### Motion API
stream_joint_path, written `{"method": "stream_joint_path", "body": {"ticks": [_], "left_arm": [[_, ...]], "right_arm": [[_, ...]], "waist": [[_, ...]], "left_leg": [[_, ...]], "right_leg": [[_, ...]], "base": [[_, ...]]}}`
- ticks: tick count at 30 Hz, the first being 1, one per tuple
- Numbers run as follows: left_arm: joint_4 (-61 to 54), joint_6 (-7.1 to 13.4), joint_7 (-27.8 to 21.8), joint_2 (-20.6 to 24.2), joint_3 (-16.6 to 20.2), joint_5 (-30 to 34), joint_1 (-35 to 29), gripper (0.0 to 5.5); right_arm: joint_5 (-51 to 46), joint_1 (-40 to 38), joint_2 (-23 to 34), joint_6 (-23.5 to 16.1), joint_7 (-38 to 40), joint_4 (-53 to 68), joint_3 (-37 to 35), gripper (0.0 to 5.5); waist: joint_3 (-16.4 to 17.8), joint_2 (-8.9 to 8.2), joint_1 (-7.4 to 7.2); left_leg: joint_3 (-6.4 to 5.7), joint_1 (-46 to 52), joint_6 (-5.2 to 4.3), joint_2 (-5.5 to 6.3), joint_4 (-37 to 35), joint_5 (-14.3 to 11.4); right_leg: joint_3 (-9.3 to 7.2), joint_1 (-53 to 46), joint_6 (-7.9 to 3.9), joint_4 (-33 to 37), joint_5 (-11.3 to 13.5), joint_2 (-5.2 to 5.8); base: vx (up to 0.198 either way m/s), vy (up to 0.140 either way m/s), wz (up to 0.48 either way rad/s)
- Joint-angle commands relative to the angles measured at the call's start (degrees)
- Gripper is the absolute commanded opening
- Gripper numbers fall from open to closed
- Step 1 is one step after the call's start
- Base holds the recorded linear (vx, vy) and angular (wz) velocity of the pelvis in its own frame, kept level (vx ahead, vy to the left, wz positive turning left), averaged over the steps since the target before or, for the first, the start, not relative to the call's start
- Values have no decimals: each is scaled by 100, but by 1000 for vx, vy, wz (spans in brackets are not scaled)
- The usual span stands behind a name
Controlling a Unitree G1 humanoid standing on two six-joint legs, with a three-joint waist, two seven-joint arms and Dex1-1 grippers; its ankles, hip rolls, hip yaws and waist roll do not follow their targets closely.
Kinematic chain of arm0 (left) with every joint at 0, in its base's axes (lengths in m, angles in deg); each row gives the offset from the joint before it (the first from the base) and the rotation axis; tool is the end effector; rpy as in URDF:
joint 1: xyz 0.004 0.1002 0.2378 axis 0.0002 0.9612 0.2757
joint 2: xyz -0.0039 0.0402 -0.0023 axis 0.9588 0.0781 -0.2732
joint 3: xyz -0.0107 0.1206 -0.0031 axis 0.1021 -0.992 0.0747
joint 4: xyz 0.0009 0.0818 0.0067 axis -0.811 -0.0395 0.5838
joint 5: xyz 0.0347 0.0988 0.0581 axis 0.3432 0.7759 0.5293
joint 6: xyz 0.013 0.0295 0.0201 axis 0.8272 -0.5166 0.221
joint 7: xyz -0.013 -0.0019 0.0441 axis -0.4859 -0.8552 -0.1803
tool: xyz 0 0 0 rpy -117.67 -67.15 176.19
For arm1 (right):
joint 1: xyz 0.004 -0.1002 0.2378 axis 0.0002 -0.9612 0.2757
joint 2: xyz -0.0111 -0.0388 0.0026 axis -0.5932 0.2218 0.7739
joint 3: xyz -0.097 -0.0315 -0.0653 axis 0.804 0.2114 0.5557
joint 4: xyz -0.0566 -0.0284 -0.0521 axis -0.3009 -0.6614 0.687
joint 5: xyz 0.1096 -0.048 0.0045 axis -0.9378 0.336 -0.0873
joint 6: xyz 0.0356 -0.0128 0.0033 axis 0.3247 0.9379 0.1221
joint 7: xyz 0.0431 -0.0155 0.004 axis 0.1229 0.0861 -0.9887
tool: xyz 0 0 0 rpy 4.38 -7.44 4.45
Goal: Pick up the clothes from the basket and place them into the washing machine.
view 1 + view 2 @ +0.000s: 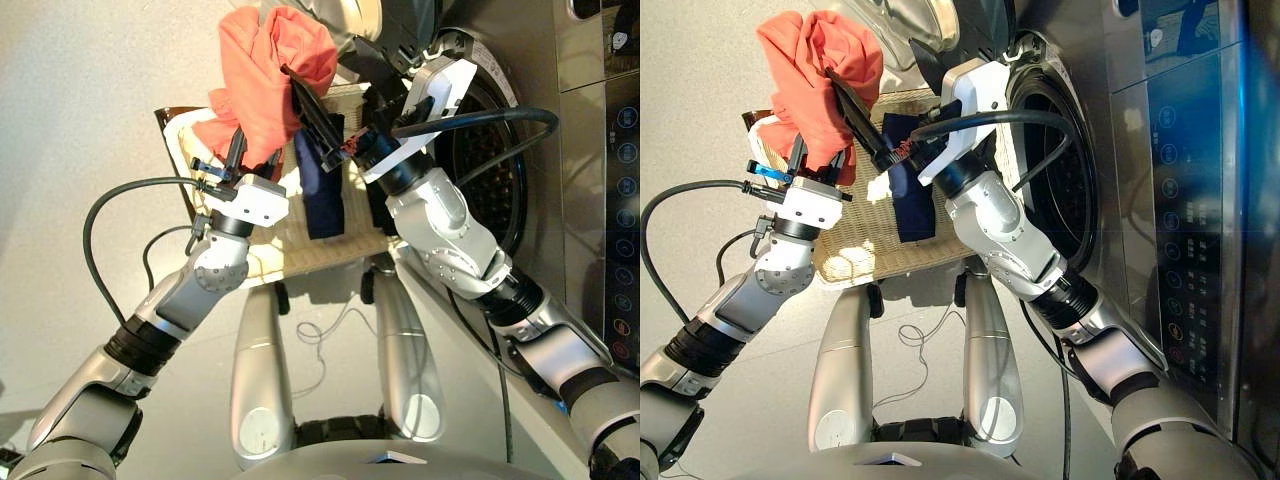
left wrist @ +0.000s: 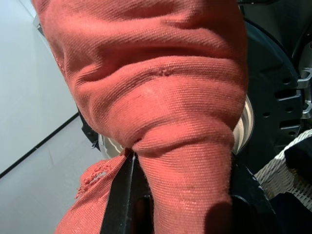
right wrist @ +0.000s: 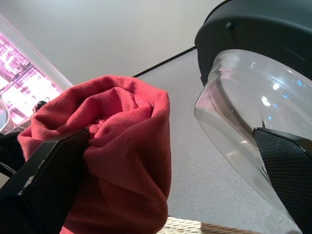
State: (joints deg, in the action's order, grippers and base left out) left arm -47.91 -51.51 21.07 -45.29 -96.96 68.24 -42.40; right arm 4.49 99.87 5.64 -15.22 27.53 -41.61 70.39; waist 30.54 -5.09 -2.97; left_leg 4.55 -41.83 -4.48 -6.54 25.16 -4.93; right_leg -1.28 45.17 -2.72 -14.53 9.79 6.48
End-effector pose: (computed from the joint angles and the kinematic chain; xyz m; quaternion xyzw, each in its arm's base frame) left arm 0.2740 0.1583 0.1359 0.3193 -0.3984 -0.0462 0.8586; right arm 0.2830 -0.0600 0.2097 0.1223 -0.3105 0.3931 0.8568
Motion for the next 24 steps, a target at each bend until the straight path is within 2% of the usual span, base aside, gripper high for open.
{"method": "stream_joint_path", "body": {"ticks": [1,11,16,24], "left_arm": [[-1315,408,49,-56,-204,379,-379,0],[-1712,508,-38,140,-514,492,-744,0],[-1744,641,-192,-69,-861,193,-1015,0],[-1639,565,-252,-211,-1020,132,-1314,0]], "right_arm": [[-221,711,375,120,-415,872,547,550],[-894,969,159,301,-602,-112,1000,550],[-957,1309,-182,563,-903,-709,1468,550],[-945,1355,-464,593,-910,-1054,1556,550]], "waist": [[-75,167,-22],[-75,239,66],[-75,272,133],[-75,306,156]], "left_leg": [[15,153,-102,53,-604,509],[-11,121,-104,87,-627,529],[-24,127,-104,97,-588,482],[-58,52,-91,151,-598,543]], "right_leg": [[105,-179,-541,-338,-647,198],[71,-178,-547,-317,-625,224],[75,-191,-545,-336,-651,231],[59,-156,-549,-299,-589,275]], "base": [[0,0,0],[0,0,0],[0,0,0],[0,0,0]]}}
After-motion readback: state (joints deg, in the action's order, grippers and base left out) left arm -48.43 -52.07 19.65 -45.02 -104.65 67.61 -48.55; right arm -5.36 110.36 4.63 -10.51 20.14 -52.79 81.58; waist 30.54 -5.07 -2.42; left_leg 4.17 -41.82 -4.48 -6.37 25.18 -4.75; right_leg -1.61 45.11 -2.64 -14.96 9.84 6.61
